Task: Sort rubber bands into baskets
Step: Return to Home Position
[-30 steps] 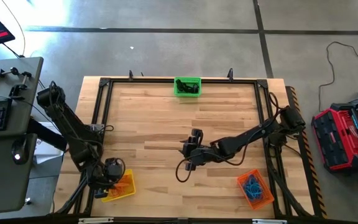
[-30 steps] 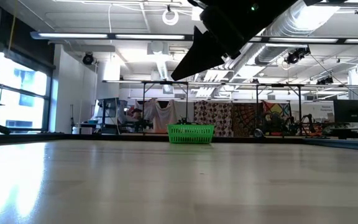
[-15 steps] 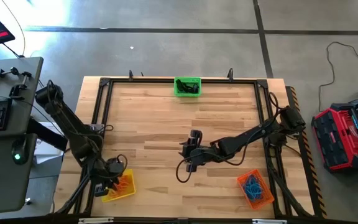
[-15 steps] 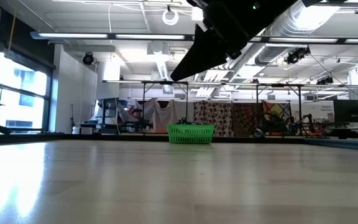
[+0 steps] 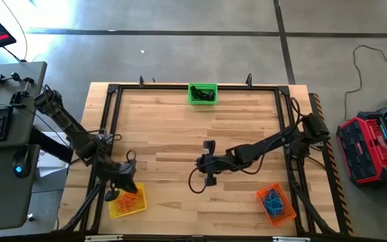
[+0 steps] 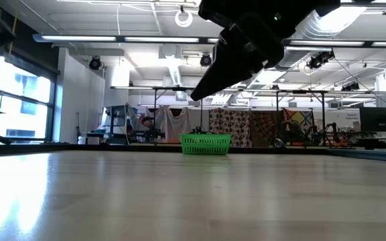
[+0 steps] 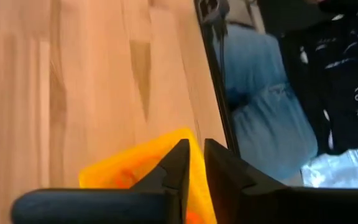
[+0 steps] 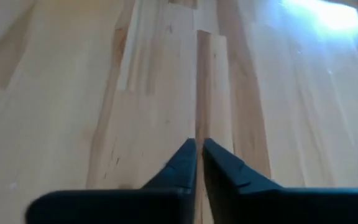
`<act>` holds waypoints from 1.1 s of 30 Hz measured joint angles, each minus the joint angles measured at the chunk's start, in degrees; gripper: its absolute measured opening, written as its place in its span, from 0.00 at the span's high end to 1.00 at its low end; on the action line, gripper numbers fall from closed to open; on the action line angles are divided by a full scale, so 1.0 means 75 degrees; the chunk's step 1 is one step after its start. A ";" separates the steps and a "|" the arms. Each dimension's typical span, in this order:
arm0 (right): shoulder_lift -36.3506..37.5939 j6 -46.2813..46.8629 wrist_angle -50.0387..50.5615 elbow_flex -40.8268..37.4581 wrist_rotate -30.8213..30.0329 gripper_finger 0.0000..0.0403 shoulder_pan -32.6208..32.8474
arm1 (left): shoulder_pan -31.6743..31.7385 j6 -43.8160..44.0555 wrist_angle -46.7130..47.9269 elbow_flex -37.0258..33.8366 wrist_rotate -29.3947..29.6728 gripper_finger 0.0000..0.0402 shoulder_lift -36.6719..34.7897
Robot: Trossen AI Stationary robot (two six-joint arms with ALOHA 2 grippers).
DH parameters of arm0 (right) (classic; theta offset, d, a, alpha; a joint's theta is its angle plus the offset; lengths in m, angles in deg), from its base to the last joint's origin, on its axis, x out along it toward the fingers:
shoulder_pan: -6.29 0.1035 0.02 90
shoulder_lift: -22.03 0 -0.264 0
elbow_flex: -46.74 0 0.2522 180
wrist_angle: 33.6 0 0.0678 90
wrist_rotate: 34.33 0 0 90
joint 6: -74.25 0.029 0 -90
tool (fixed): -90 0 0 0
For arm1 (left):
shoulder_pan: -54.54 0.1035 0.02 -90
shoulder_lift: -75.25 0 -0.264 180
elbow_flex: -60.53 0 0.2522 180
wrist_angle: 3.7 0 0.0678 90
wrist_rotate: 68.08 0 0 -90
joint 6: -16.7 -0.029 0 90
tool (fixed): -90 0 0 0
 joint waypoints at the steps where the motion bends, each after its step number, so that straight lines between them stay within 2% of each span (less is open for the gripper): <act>1: 0.0000 -0.0092 0.0001 -0.0002 0.0102 0.96 -0.0037 | 0.0104 -0.0168 -0.0099 -0.0033 -0.0003 0.91 -0.0061; 3: -0.0003 -0.0274 0.0009 -0.0005 0.0283 0.98 -0.0082 | 0.0310 -0.0495 -0.0335 -0.0152 -0.0005 0.95 -0.0171; 7: -0.0003 -0.0674 0.0037 -0.0010 0.0333 0.96 -0.0130 | 0.0737 -0.1147 -0.0913 -0.0431 -0.0017 0.99 -0.0415; 16: -0.0001 -0.0779 0.0010 -0.0014 0.0960 1.00 -0.0405 | 0.1728 -0.2934 -0.1595 -0.0448 -0.0280 1.00 -0.0634; 24: -0.0003 -0.0923 -0.0360 -0.0023 0.1016 1.00 -0.0484 | 0.2391 -0.3865 -0.2136 -0.0448 -0.0440 1.00 -0.0622; 33: -0.0003 -0.1067 -0.0840 -0.0026 0.1527 1.00 -0.0722 | 0.2906 -0.4564 -0.2910 -0.0464 -0.0362 1.00 -0.0494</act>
